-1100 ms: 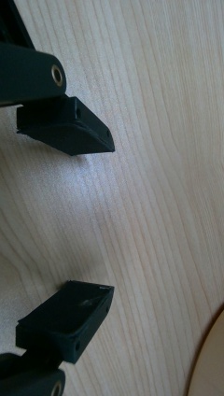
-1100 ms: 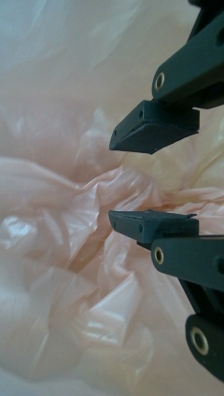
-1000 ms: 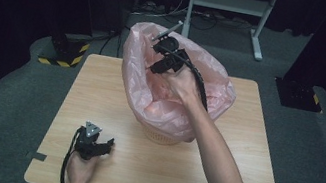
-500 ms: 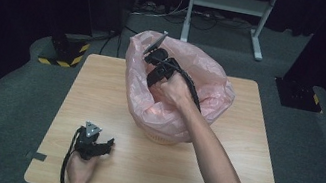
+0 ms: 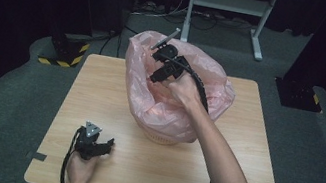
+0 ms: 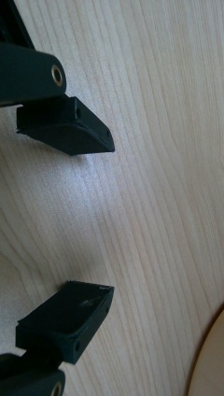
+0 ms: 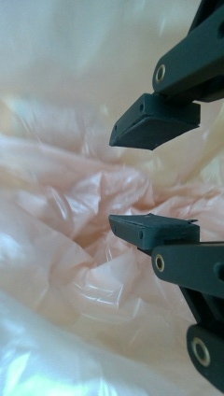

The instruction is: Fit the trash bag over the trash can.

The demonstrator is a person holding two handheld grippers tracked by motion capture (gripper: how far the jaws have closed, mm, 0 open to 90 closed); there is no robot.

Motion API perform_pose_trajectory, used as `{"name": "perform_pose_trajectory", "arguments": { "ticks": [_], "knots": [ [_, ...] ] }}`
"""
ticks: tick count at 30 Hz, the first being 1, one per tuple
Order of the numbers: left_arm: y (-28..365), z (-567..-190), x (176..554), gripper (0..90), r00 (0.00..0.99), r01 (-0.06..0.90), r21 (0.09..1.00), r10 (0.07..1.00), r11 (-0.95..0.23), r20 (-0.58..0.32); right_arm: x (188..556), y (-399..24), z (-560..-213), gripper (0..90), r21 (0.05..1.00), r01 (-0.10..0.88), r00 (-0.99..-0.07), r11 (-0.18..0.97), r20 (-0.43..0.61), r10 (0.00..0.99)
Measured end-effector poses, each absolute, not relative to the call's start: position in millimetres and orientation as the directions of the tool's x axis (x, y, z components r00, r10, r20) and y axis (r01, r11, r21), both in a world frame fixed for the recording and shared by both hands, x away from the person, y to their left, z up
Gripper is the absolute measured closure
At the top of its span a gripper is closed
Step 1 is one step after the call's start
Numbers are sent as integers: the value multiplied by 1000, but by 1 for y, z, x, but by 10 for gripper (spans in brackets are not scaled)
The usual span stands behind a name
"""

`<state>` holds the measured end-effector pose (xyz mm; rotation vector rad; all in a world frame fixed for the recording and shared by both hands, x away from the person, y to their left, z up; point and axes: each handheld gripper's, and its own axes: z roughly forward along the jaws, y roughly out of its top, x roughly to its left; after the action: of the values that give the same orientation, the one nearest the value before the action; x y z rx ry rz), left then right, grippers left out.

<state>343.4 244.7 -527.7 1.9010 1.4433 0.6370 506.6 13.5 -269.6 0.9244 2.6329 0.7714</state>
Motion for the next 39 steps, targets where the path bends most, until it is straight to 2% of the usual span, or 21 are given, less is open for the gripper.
{"name": "perform_pose_trajectory", "arguments": {
  "ticks": [6,11,20,30,35,39],
  "knots": [
    [245,-528,343,260,273,641,747,962,-175,-9,508,-10,-247,547,635,480,-740,606,-78,668],
    [245,-528,343,260,273,641,747,962,-175,-9,515,-26,-240,548,654,497,-696,570,-92,712],
    [245,-528,343,260,273,641,747,962,-175,-10,534,-39,-261,549,604,561,-645,567,-111,756],
    [245,-528,343,259,273,642,747,962,-174,-10,544,-38,-284,546,503,618,-650,605,-107,752],
    [245,-528,343,259,273,642,747,962,-175,-9,542,-40,-285,543,507,609,-665,610,-94,741],
    [245,-528,343,259,273,642,747,962,-174,-10,532,-42,-270,545,574,564,-678,594,-89,730]
  ]
}}
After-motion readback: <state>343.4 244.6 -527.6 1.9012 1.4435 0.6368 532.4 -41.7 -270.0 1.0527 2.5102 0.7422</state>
